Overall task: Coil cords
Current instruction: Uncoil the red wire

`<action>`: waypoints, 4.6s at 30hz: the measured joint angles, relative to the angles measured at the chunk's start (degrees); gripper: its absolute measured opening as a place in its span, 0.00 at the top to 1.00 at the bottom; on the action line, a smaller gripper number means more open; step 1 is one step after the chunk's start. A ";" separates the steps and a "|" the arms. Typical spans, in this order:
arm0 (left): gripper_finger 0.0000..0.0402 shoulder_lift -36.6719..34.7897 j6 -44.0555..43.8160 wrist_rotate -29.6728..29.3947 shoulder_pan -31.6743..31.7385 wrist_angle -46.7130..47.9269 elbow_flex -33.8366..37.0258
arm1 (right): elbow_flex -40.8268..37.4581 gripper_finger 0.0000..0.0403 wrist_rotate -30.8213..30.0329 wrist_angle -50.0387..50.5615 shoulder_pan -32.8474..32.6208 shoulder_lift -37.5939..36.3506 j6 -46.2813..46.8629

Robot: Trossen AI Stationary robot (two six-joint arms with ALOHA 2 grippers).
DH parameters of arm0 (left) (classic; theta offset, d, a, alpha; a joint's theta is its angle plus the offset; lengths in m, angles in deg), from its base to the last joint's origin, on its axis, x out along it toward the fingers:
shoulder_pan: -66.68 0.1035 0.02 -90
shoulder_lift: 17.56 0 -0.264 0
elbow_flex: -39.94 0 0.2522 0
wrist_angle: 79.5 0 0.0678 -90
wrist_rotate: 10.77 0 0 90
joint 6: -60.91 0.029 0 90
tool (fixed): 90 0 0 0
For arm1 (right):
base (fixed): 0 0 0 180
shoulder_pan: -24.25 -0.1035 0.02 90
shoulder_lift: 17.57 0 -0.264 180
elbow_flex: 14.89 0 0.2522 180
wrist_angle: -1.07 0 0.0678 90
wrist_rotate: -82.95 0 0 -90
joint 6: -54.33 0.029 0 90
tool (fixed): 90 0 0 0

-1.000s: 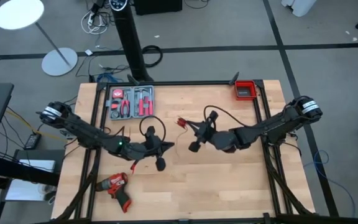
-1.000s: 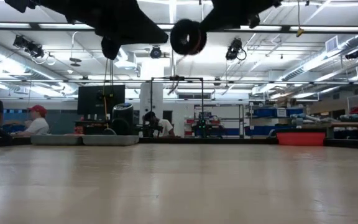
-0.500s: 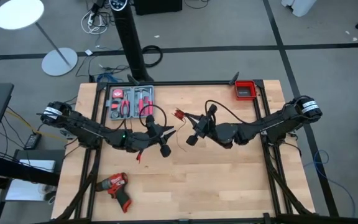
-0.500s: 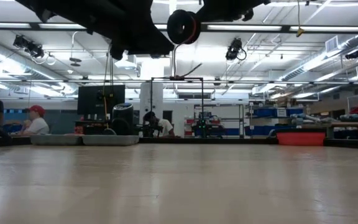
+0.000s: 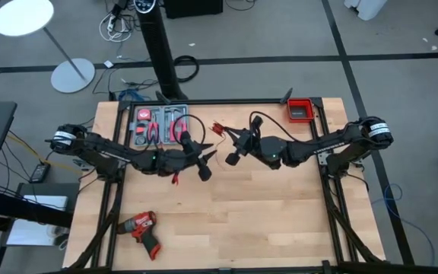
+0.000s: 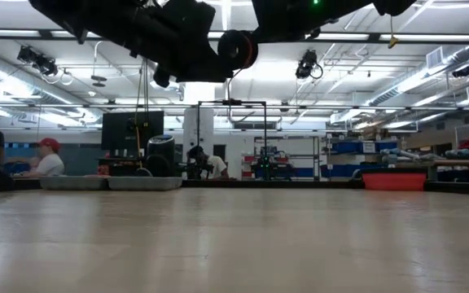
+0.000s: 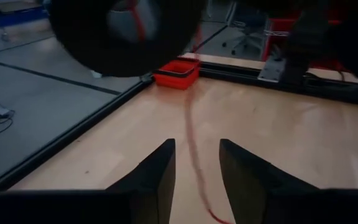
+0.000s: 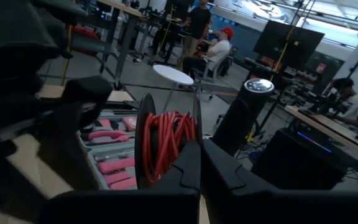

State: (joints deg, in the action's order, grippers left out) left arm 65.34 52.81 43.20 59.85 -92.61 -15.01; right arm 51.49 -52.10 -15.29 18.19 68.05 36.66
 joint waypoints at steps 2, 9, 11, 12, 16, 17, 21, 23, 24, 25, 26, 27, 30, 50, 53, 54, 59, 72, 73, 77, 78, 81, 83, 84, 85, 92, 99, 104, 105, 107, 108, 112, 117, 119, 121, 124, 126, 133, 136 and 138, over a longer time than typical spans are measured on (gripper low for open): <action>0.68 0.00 0.24 0.12 0.66 0.00 0.00 | 0.00 1.00 0.38 -0.05 0.27 0.00 0.01; 0.68 0.00 2.39 1.28 2.94 0.09 0.00 | 0.00 1.00 2.43 -1.25 0.84 0.02 0.22; 0.68 0.00 3.47 2.20 3.34 0.09 0.00 | 0.00 1.00 3.51 -1.54 1.08 0.02 0.52; 0.68 0.00 3.65 2.27 3.47 0.15 0.00 | 0.00 1.00 3.94 -1.57 1.24 0.02 0.53; 0.68 0.00 4.71 2.56 3.99 0.26 0.02 | 0.00 1.00 5.53 -1.82 1.95 0.04 0.65; 0.69 0.00 4.87 2.72 4.06 0.24 0.02 | 0.00 1.00 6.09 -1.97 2.09 0.04 0.96; 0.72 0.00 4.90 3.80 4.21 0.35 0.02 | 0.00 1.00 6.80 -2.53 2.29 0.04 1.52; 0.76 0.00 4.90 3.82 4.22 0.60 0.02 | 0.00 1.00 7.28 -2.67 2.26 0.04 1.59; 0.78 0.00 4.89 3.80 4.22 0.99 0.03 | 0.00 1.00 7.30 -2.71 2.26 0.04 1.60; 0.81 0.00 4.87 3.82 4.22 1.34 0.04 | 0.00 1.00 7.32 -2.69 2.26 0.04 1.60; 0.85 0.00 4.78 3.88 4.22 1.59 0.07 | 0.00 1.00 7.32 -2.65 2.26 0.04 1.56; 0.90 0.00 4.74 4.23 4.22 1.75 0.07 | 0.00 1.00 7.30 -2.57 2.26 0.04 1.35; 0.98 0.00 4.52 5.87 4.21 1.49 0.07 | 0.00 1.00 6.30 -1.93 2.26 0.04 0.33; 1.00 -0.05 2.69 12.72 3.67 20.29 -13.07 | 0.00 1.00 2.77 8.58 2.90 0.04 -5.35; 1.00 -0.07 3.58 12.70 3.67 26.79 -16.67 | 0.00 1.00 2.37 11.27 2.78 0.04 -5.75; 1.00 -0.07 3.75 12.66 3.67 29.19 -17.78 | 0.00 1.00 2.38 12.18 2.59 0.04 -5.95; 1.00 -0.29 4.70 8.68 3.71 40.60 -20.85 | 0.00 1.00 1.58 15.58 1.60 -0.11 -6.39; 1.00 -3.74 3.00 4.20 5.03 49.02 -20.41 | 0.00 1.00 6.66 30.48 1.38 -10.70 -2.99; 1.00 -3.81 3.23 4.22 5.14 49.44 -20.41 | 0.00 1.00 6.80 31.55 1.39 -11.44 -2.90; 1.00 -4.64 4.98 4.23 5.65 49.86 -20.41 | 0.00 1.00 8.27 32.64 1.41 -13.41 -0.06; 1.00 -4.72 5.34 4.22 5.73 49.86 -20.41 | 0.00 1.00 9.48 32.61 1.43 -13.70 1.36; 1.00 -4.68 6.19 4.49 5.96 49.72 -20.39 | 0.00 1.00 13.06 32.10 1.47 -14.01 6.65; 1.00 -4.70 6.19 5.38 6.03 48.70 -19.97 | 0.00 1.00 15.40 30.87 1.65 -13.77 10.22; 1.00 -4.74 6.16 5.82 6.03 47.11 -18.96 | 0.00 1.00 16.77 30.48 1.67 -13.66 11.73; 1.00 -4.74 6.13 6.11 6.03 45.73 -17.56 | 0.00 1.00 17.89 30.33 1.67 -13.61 13.15; 1.00 -4.63 1.65 9.08 6.03 33.76 -6.45 | 0.00 1.00 18.61 27.03 2.03 -13.79 18.71; 1.00 -4.52 -2.55 10.42 5.49 21.66 -0.66 | -1.74 1.00 17.60 19.04 5.25 -13.62 24.15; 1.00 -4.53 -3.06 13.73 2.97 16.49 -0.59 | -4.58 1.00 10.36 16.01 7.13 -12.55 23.13; 1.00 -4.52 -3.08 14.51 2.40 15.93 -0.57 | -5.35 1.00 9.16 16.25 7.48 -12.19 22.98; 1.00 -4.52 -3.09 15.51 1.20 13.80 -0.66 | -5.93 1.00 8.48 15.79 8.16 -10.58 23.04; 1.00 -4.52 -3.10 16.40 0.70 13.64 -0.98 | -6.38 1.00 8.18 16.85 8.40 -10.01 23.29; 1.00 -4.52 -2.71 18.67 -1.02 13.61 -3.62 | -6.49 1.00 8.24 16.95 8.64 -6.32 23.29; 1.00 -6.35 0.24 17.35 -1.49 20.05 -7.38 | -6.45 1.00 9.25 20.51 7.56 -5.15 21.94; 1.00 -7.79 1.80 15.02 -1.44 24.81 -8.66 | -6.47 1.00 9.27 21.73 6.71 -5.60 20.83; 1.00 -8.83 3.27 11.97 -1.08 30.11 -9.29 | -6.46 1.00 9.33 22.89 5.73 -6.86 19.84; 1.00 -11.45 3.63 9.27 0.10 35.11 -9.53 | -6.45 1.00 11.22 24.52 4.44 -8.98 18.58; 1.00 -12.78 3.52 8.41 1.25 37.54 -9.55 | -6.50 1.00 12.93 26.90 3.70 -11.09 18.48; 1.00 -14.85 1.78 7.05 4.13 45.31 -9.44 | -6.45 1.00 14.10 25.13 3.03 -17.74 18.52; 1.00 -13.33 1.55 8.14 4.24 45.35 -9.53 | -6.45 1.00 13.79 21.64 3.50 -19.50 17.76; 1.00 -11.76 1.40 10.65 4.22 44.82 -9.46 | -6.45 1.00 11.90 18.77 3.78 -20.21 15.95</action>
State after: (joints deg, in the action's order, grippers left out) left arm 53.58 54.21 53.85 64.07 -47.80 -24.47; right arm 45.04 -40.21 3.47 21.97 47.84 52.61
